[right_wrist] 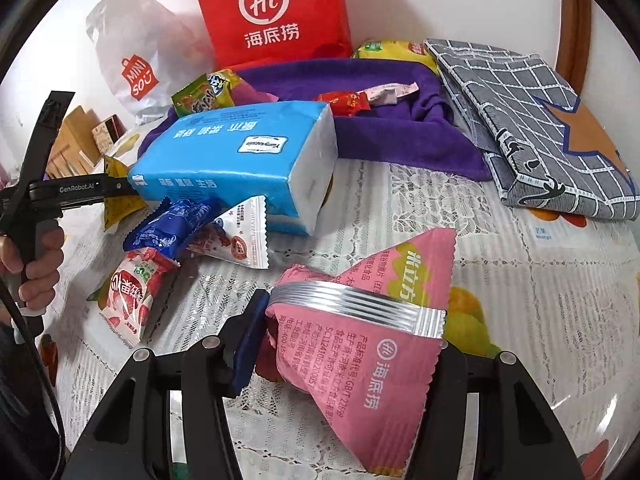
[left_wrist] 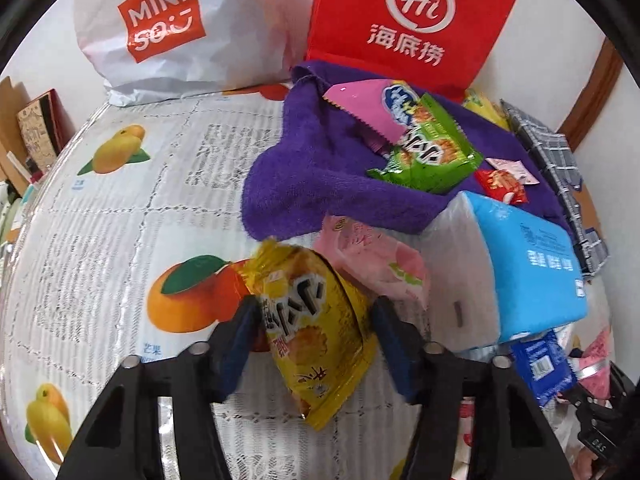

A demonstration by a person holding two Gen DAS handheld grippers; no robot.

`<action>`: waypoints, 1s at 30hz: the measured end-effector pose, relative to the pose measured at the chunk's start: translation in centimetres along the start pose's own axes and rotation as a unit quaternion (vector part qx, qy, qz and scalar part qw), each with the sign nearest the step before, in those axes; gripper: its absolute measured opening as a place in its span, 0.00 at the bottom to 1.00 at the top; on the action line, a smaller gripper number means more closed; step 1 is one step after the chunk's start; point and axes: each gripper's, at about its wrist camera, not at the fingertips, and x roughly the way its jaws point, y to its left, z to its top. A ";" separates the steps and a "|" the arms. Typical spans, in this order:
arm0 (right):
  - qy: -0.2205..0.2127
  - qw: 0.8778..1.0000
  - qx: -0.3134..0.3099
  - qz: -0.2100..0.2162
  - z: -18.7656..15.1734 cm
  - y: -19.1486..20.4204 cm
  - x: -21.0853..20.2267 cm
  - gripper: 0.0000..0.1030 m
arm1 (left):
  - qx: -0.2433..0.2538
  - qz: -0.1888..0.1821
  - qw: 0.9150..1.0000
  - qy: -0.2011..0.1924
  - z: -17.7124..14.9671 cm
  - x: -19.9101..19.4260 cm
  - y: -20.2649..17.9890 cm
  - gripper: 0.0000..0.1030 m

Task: Organize snacks
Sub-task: 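Carry the yellow bag with the left tool while the right tool carries the pink bag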

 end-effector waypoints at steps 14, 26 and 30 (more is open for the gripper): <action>-0.013 1.000 0.006 -0.006 -0.4 0.4 -1.6 0.54 | 0.003 -0.023 1.000 0.002 -2.3 -2.9 -0.1 0.49; -0.035 0.999 0.004 -0.007 0.2 1.2 -4.4 0.54 | 0.014 -0.049 0.999 -0.020 -3.1 -6.4 -2.2 0.49; -0.044 0.999 -0.001 -0.004 0.5 1.6 -5.1 0.54 | 0.018 -0.053 0.998 -0.026 -3.2 -7.0 -3.0 0.49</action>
